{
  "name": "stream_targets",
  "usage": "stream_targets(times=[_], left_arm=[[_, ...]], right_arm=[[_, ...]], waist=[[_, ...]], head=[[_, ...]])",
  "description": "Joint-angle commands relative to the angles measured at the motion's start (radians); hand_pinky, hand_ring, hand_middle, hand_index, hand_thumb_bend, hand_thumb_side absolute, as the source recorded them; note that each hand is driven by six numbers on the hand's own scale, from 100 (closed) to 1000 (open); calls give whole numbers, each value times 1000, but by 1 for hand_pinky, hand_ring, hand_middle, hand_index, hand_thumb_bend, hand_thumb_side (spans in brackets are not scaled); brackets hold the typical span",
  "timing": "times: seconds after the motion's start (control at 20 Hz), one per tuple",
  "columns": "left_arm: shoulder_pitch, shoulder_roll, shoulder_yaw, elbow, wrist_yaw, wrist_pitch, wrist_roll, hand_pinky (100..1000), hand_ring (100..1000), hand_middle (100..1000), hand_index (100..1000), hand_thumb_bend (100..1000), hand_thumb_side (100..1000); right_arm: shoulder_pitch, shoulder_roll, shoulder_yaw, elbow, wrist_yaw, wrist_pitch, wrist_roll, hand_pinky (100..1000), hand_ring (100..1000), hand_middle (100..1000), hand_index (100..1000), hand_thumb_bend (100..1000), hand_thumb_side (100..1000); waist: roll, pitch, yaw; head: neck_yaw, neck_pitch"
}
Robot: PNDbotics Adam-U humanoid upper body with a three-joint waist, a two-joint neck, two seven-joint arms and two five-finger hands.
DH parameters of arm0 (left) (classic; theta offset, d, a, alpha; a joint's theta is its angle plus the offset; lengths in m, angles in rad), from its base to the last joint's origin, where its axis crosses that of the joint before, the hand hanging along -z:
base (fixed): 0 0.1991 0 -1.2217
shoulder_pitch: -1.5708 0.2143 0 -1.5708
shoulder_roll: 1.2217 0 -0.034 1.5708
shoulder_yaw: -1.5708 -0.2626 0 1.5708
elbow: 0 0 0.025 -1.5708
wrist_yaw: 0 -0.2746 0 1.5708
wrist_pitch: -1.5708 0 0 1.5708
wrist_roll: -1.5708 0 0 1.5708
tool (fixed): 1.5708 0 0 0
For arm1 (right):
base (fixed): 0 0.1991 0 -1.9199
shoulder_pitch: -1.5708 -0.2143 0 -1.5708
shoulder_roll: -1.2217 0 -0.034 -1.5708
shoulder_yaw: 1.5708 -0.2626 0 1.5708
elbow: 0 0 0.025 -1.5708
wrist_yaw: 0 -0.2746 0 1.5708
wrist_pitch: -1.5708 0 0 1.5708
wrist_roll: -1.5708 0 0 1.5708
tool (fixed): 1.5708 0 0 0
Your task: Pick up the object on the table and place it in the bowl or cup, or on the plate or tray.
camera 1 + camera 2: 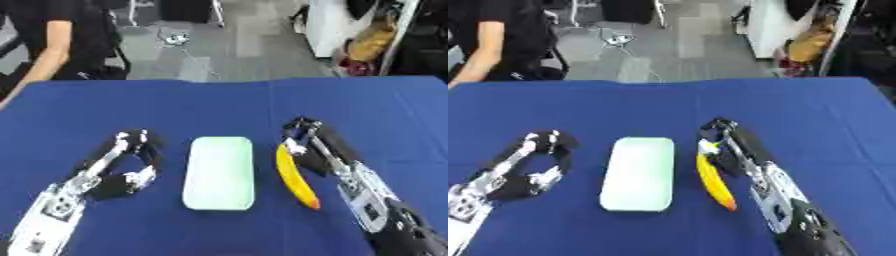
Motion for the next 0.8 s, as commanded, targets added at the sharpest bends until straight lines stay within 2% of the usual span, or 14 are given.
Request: stream_targets(times=[0.05, 0.4, 0.8], left_arm=[[-14, 14, 5, -14, 6, -4, 0, 526, 612, 683, 748, 100, 694], [-14, 14, 5, -15, 6, -5, -1, 526, 612, 683, 748, 100, 694], [-12, 15, 7, -15, 6, -5, -1, 527, 612, 683, 748, 100, 694]], right_arm=[[-12, 1, -9, 1, 20, -1, -10, 449, 613, 764, 795, 100, 1000], [5, 10, -15, 24, 48, 4, -21, 453, 612, 762, 795, 100, 1000], [23, 11, -28, 34, 76, 45, -42, 445, 604, 748, 791, 100, 1000]], waist=[[4, -15, 0], [7, -13, -3], [7, -12, -10]], head=[[-8, 0], [-9, 4], [-8, 7]])
